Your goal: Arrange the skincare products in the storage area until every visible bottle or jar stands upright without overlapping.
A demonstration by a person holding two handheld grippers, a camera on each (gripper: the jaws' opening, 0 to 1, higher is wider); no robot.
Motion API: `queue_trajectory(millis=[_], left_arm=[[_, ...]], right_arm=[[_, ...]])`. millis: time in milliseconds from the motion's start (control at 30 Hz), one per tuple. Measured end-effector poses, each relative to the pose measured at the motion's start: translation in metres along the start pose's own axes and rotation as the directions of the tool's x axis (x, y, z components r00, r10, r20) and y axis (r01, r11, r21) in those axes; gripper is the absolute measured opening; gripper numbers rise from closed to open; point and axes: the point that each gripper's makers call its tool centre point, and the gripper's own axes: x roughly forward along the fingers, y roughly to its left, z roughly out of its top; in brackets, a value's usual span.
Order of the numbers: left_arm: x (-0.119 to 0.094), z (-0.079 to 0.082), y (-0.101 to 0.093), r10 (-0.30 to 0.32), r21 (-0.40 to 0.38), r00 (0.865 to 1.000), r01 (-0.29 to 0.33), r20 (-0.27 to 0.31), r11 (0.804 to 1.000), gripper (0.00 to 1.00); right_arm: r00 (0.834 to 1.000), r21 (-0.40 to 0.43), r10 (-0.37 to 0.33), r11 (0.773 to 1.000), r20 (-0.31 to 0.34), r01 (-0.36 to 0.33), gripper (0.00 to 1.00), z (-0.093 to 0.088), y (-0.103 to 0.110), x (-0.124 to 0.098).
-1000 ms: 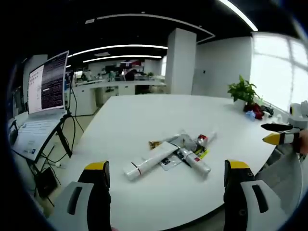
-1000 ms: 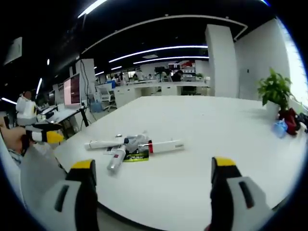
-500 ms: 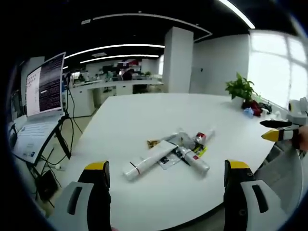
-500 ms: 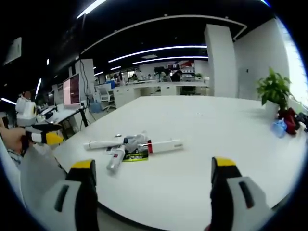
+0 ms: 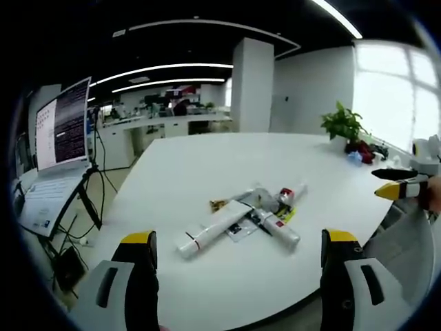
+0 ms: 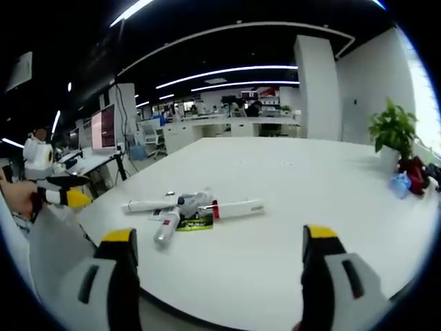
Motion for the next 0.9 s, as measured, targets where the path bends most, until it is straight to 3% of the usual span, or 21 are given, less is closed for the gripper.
queue_trajectory(millis=[267, 533, 700, 900], left_arm=[[0.001, -0.004, -0.002, -0.011, 0.019, 1.000, 0.012, -0.020, 1.000, 0.97], [0.002, -0.005, 0.000, -0.008, 0.017, 1.000, 0.009, -0.027, 1.000, 0.97], [0.003, -0.006, 0.001, -0.005, 0.012, 1.000, 0.006, -0.030, 1.000, 0.97], [0.003, -0.008, 0.005, 0.003, 0.008, 0.999, -0.003, -0.033, 1.000, 0.97]], right_arm=[[0.998, 0.059, 0.049, 0.997, -0.030, -0.048, 1.00, -0.002, 0.001, 0.002], [0.989, -0.022, 0.122, 0.992, -0.081, -0.124, 0.94, 0.001, -0.008, 0.011], [0.974, -0.144, 0.179, 0.969, -0.138, -0.199, 0.94, 0.007, -0.016, 0.025], [0.963, -0.199, 0.214, 0.949, -0.165, -0.245, 0.92, 0.021, -0.026, 0.046]])
